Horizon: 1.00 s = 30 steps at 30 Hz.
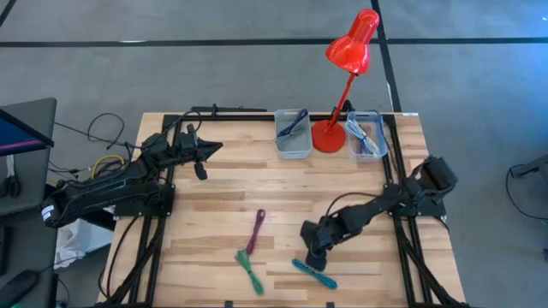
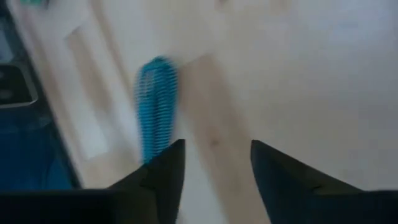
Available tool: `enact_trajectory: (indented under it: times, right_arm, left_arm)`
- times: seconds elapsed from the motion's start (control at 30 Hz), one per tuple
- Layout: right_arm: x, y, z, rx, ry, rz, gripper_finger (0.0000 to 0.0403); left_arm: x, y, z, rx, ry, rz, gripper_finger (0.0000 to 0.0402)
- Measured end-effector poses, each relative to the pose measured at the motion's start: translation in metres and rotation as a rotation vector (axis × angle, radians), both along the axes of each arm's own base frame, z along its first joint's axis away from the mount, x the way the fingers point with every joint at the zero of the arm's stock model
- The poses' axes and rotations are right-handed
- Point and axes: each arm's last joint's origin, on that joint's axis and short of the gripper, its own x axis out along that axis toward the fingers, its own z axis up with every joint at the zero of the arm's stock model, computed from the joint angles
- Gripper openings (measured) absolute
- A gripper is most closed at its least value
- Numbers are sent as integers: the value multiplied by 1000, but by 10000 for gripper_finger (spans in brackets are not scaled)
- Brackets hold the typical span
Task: Pick & Place USB Port
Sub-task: Put the blue patterned charger cable into the white bin
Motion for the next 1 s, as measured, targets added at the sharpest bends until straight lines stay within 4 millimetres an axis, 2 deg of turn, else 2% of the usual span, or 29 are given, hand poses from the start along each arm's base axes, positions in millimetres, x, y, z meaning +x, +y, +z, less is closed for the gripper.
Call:
enact_trajectory:
  times: [0.13,0.27,0.7,1.0]
  right_arm:
    - [12,17,-2,28,27,51,206]
    - [19,29,-6,6,73,73,224]
    - [36,48,-16,51,133,119,197]
    - [31,47,-17,17,181,122,192]
  left_arm:
    - [0,0,0,0,0,0,11]
    - [0,0,0,0,0,0,11]
    - [0,0,0,-4,-1,0,11]
    - [0,0,0,-4,-1,-1,11]
